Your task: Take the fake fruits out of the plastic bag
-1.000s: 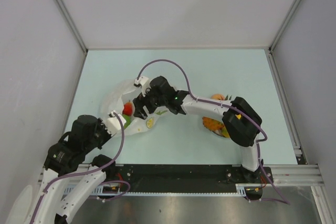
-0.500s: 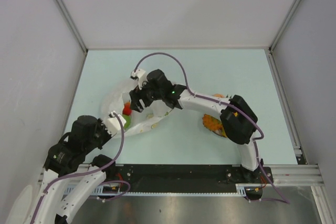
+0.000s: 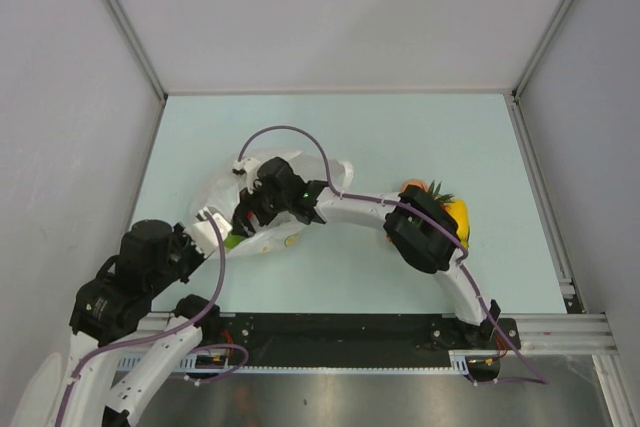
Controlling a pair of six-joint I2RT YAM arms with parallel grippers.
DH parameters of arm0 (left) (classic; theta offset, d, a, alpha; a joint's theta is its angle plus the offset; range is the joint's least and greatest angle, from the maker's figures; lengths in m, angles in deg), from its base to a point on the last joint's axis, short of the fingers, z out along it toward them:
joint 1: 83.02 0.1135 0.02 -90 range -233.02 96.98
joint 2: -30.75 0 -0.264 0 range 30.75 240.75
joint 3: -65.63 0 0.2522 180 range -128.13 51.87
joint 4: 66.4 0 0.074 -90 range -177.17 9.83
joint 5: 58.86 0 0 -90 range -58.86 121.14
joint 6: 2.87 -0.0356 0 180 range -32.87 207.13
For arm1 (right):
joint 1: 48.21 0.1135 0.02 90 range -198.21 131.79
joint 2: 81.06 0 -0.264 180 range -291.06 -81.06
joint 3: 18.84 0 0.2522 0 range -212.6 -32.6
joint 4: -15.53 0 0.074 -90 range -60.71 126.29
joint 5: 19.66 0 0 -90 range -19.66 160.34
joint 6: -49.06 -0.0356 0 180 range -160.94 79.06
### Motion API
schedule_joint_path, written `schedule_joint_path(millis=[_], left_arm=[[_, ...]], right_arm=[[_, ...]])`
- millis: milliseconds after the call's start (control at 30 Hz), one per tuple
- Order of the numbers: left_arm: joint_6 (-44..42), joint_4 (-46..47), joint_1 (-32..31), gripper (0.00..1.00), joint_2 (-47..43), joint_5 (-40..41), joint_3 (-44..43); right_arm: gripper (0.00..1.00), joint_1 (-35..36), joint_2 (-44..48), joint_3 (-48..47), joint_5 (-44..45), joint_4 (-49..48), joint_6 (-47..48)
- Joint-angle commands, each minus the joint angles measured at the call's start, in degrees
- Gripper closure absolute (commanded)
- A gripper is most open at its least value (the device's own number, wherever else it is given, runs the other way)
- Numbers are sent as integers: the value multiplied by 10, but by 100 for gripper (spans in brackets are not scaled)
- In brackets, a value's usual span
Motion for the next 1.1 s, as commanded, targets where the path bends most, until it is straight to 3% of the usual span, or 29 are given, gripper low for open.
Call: schedule_joint_path(millis=[0,367,467,500,533,600,700,1067], left_arm=[[14,-4,7,100,13,-20,-17],[26,3,14,100,40,-55,-30],[28,1,15,100,39,-57,-28],[27,3,16,100,38,-55,-28],[28,3,17,100,35,-55,-25],[27,6,20,100,32,-55,-21],[28,18,22,100,27,-49,-6],[16,118,22,100,54,-61,39]], right_arm=[[0,3,-30,-40,-28,-59,-59],[0,24,-118,-121,-28,-54,-107],[14,24,-128,-127,-6,-46,-105],[28,21,-126,-122,-6,-59,-104],[36,19,-121,-118,-10,-66,-99],[53,12,-103,-112,-25,-75,-75],[63,-8,-62,-91,-50,-67,-42],[66,-85,209,62,-191,30,96]])
